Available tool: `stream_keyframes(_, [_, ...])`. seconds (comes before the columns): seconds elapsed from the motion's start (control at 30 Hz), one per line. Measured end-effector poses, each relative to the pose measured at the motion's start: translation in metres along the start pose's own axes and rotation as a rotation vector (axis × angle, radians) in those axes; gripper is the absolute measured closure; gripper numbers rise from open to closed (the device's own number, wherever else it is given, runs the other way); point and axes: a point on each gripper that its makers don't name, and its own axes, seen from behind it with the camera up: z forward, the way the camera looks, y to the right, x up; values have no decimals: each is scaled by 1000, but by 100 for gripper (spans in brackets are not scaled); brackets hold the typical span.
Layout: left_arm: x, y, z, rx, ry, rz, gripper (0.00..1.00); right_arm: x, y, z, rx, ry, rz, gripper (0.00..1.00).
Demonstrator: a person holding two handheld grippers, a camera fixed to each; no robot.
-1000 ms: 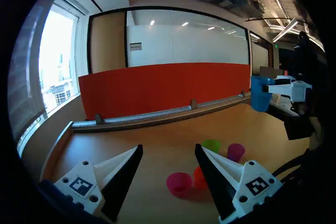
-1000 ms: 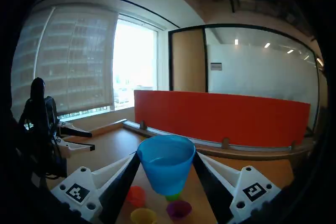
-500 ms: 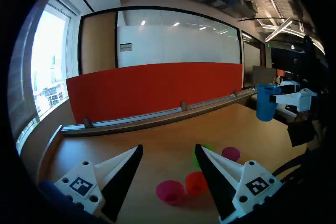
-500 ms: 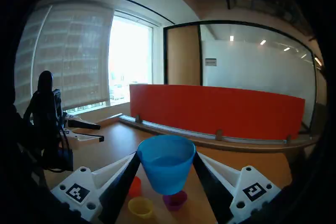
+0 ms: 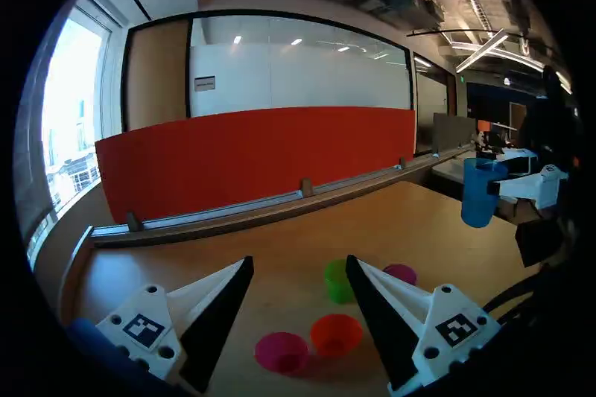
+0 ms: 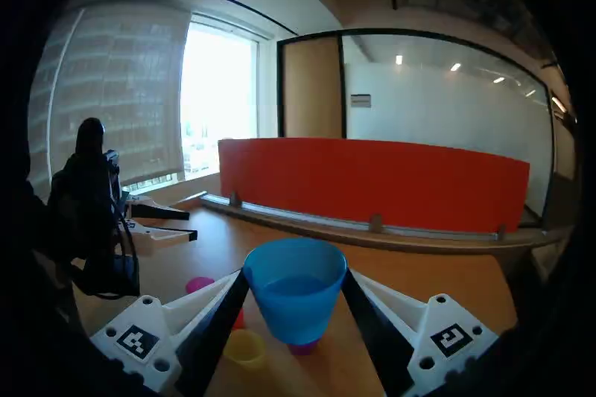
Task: Pour water
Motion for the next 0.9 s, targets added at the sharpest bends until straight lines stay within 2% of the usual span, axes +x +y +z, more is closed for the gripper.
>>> stream_keyframes(0.33, [-25,25,35,-96,-65,32,8,-6,9,-11,-29,-12,11,9])
stream_keyframes(0.67, [-49,33,61,-134,-124,55,8,-8,14,-16,-46,-18,12,9])
stream_keyframes(0.9, [-62,43,75,-162,-166,83,8,-10,19,-16,-54,-18,18,9])
